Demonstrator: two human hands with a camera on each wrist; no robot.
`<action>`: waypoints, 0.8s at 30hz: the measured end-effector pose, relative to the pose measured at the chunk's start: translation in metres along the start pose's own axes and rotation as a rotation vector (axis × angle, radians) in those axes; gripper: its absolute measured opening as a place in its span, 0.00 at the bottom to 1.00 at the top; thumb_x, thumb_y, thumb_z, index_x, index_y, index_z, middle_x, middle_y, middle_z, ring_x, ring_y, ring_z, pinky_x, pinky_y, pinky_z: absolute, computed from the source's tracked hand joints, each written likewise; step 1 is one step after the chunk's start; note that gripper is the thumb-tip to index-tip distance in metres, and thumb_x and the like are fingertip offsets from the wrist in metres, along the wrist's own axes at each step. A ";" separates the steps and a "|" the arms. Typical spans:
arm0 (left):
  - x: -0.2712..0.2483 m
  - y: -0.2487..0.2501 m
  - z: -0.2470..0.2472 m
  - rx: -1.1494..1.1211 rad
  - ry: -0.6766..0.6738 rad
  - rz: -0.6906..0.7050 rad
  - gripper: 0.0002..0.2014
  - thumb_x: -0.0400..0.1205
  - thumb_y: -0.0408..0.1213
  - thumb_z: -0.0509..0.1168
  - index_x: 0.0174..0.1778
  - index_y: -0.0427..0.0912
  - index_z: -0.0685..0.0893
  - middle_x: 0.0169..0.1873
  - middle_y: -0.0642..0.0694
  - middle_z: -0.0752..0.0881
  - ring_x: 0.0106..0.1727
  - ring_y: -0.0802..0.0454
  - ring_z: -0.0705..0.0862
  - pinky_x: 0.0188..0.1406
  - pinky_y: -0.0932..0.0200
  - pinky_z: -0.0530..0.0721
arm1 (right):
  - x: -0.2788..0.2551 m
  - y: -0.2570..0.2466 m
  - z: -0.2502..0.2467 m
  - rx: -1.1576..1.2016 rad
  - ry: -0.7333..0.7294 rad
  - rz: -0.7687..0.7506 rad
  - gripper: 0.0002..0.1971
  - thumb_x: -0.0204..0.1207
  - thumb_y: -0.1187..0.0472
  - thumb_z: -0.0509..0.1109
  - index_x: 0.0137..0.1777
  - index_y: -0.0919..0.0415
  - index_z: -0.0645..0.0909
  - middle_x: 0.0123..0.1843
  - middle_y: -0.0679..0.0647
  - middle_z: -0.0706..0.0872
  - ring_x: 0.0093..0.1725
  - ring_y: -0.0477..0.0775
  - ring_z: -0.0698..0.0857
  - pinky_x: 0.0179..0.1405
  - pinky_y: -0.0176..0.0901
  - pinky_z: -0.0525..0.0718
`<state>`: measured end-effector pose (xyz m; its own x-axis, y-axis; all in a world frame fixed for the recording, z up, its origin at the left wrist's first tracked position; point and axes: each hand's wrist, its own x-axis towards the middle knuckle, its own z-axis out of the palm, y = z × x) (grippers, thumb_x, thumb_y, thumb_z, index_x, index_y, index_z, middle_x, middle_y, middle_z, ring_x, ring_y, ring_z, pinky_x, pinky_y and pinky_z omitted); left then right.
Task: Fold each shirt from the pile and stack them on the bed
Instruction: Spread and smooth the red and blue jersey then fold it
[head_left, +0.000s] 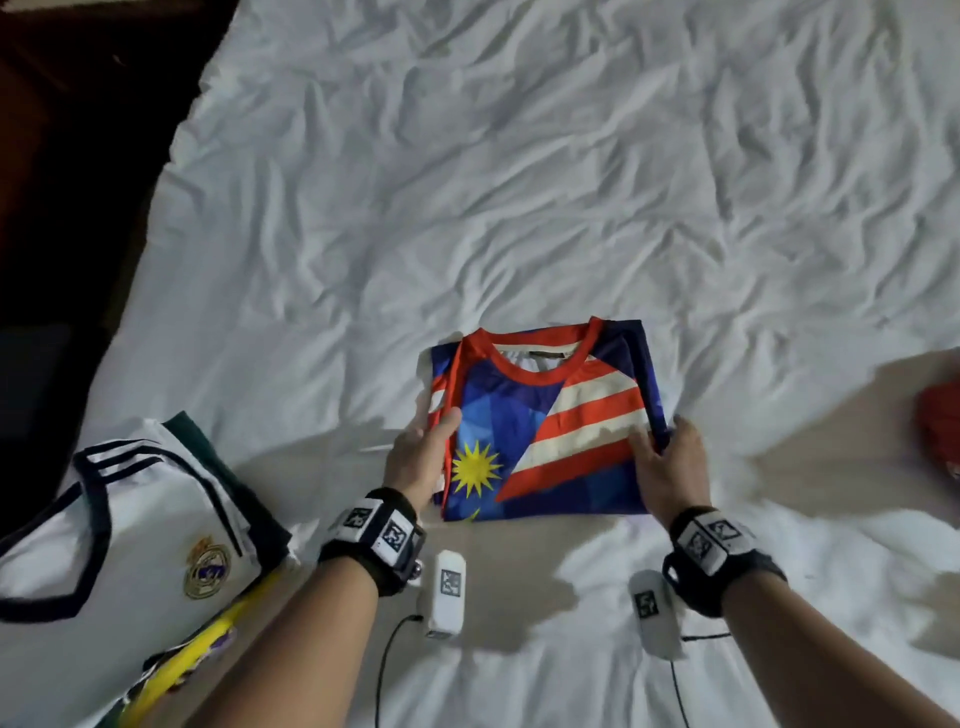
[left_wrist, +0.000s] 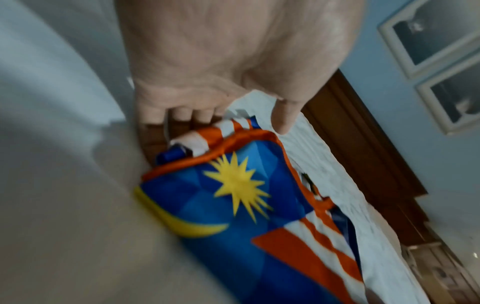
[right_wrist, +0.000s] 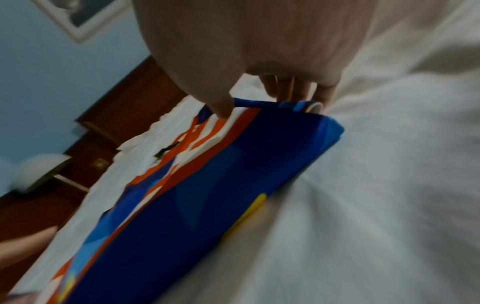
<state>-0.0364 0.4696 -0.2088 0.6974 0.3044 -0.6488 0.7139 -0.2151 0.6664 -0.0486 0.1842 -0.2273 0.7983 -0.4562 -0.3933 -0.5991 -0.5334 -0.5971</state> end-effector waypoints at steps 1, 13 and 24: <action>-0.003 -0.002 0.008 0.061 0.048 0.047 0.30 0.74 0.68 0.68 0.62 0.50 0.88 0.47 0.44 0.92 0.51 0.41 0.88 0.60 0.47 0.85 | 0.009 0.001 -0.001 -0.007 -0.031 0.011 0.28 0.83 0.49 0.69 0.76 0.66 0.72 0.73 0.68 0.77 0.73 0.69 0.75 0.73 0.60 0.71; -0.037 -0.028 0.034 0.585 0.477 0.391 0.12 0.80 0.45 0.74 0.51 0.43 0.84 0.49 0.38 0.83 0.54 0.33 0.79 0.50 0.38 0.78 | -0.019 0.027 -0.023 -0.109 0.098 -0.318 0.18 0.77 0.60 0.77 0.65 0.60 0.80 0.59 0.58 0.81 0.61 0.64 0.78 0.64 0.62 0.79; -0.025 -0.027 0.043 0.312 0.430 0.239 0.09 0.87 0.44 0.67 0.47 0.42 0.80 0.43 0.36 0.90 0.48 0.29 0.85 0.45 0.42 0.78 | -0.010 0.014 -0.011 0.107 -0.028 -0.104 0.04 0.80 0.63 0.75 0.46 0.53 0.86 0.43 0.51 0.87 0.46 0.54 0.82 0.42 0.38 0.70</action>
<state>-0.0701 0.4278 -0.2263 0.7996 0.5490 -0.2433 0.5703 -0.5675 0.5939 -0.0659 0.1735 -0.2235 0.8577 -0.3821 -0.3439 -0.5045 -0.4968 -0.7062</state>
